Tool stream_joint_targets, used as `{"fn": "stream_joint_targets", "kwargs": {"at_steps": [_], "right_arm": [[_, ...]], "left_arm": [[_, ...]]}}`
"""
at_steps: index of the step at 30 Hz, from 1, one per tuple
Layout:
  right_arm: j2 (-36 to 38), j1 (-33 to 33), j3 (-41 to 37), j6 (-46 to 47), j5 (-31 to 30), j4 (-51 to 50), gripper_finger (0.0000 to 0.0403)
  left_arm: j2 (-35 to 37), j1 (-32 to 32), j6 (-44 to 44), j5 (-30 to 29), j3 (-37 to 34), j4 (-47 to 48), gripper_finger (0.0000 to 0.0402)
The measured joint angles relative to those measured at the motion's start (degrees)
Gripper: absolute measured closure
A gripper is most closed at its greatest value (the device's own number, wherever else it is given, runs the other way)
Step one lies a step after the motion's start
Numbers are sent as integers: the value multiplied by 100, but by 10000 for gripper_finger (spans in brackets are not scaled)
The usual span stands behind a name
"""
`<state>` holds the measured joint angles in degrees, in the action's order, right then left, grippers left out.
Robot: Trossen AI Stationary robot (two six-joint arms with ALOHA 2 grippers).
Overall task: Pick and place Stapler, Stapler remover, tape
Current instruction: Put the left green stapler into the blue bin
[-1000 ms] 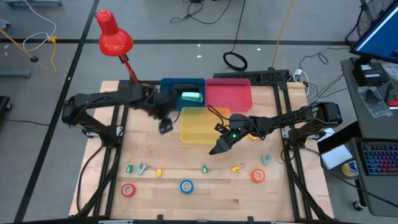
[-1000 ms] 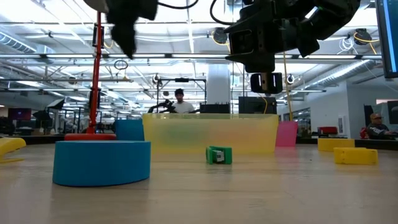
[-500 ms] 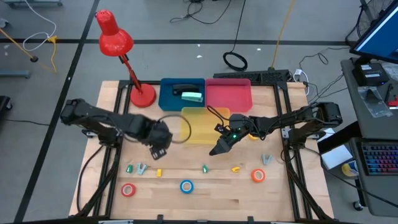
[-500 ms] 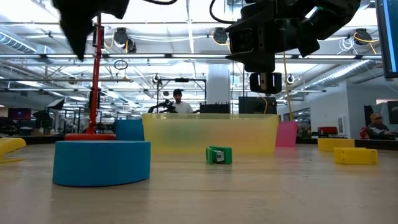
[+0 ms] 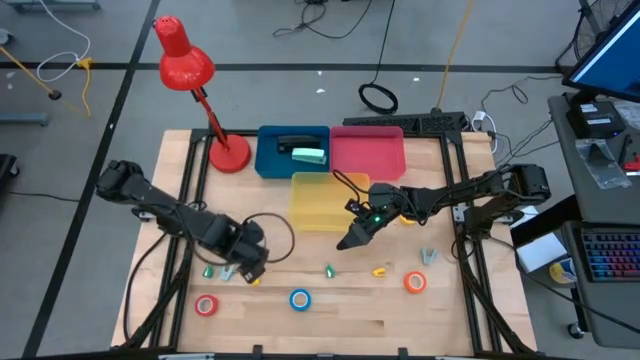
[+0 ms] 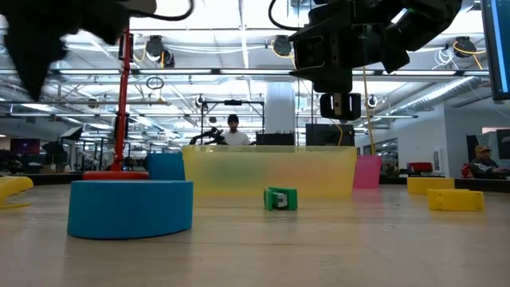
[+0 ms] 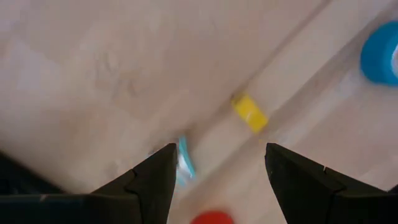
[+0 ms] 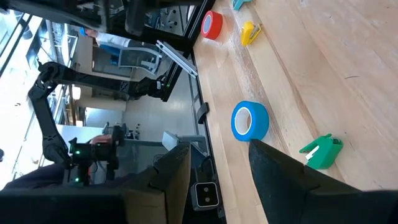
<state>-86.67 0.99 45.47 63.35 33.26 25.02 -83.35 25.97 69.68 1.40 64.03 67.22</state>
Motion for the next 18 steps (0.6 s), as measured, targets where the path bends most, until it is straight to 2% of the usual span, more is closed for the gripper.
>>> {"fn": "stream_joint_targets", "kwargs": {"at_steps": [18], "right_arm": [[0, 0, 0, 0, -13, 0, 248]], "left_arm": [[0, 1973, 2589, 569, -558, 6, 160]]}}
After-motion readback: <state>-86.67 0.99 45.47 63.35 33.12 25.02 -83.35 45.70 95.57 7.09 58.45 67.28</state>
